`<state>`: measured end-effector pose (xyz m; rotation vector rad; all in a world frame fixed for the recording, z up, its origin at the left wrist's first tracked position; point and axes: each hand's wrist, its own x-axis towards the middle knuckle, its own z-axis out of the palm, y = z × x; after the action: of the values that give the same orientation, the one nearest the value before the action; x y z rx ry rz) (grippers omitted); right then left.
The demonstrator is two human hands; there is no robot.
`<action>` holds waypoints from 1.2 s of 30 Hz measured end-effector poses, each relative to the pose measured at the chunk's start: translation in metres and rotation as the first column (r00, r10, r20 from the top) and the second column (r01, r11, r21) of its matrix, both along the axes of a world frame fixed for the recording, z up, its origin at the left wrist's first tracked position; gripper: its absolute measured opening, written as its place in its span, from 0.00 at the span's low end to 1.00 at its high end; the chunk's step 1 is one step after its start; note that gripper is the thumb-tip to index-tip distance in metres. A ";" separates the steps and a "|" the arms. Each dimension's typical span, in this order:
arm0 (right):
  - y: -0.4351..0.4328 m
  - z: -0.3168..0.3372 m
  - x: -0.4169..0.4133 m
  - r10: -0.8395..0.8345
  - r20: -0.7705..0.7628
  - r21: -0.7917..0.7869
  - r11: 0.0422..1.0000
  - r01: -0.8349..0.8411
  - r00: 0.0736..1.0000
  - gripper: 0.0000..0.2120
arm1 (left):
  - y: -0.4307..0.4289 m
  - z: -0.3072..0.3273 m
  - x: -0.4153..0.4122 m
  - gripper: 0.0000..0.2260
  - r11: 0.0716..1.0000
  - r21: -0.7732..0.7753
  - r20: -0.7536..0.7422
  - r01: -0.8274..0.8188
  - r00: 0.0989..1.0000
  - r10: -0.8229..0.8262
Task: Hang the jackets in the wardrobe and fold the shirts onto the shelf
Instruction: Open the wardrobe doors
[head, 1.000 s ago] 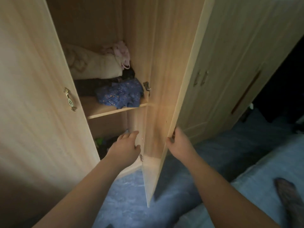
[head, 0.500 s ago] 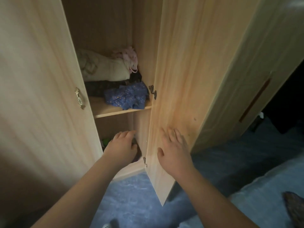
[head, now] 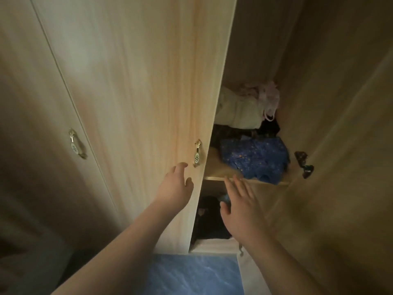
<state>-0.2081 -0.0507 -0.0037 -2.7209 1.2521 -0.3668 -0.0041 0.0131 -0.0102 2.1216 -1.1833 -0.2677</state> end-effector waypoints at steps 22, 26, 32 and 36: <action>0.059 -0.001 -0.020 0.127 0.111 0.124 0.982 -0.141 0.986 0.35 | 0.031 0.002 -0.057 0.26 0.994 -0.056 -0.167 -0.095 0.982 0.084; 0.120 0.002 -0.040 0.222 0.134 0.166 0.956 -0.243 0.966 0.35 | 0.114 0.005 -0.079 0.29 0.960 0.035 -0.117 -0.279 0.952 0.282; 0.198 0.023 -0.029 0.337 0.152 0.176 0.916 -0.361 0.929 0.36 | 0.233 0.020 -0.053 0.15 0.894 0.038 -0.288 -0.447 0.852 0.438; 0.239 0.029 -0.019 0.402 0.131 0.168 0.892 -0.420 0.906 0.35 | 0.301 0.029 -0.034 0.21 0.875 0.098 -0.259 -0.474 0.837 0.483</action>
<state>-0.2274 0.1884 0.0258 -2.6678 0.6200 -0.2989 -0.0378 0.3139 0.0192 2.2374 -0.4626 -0.3368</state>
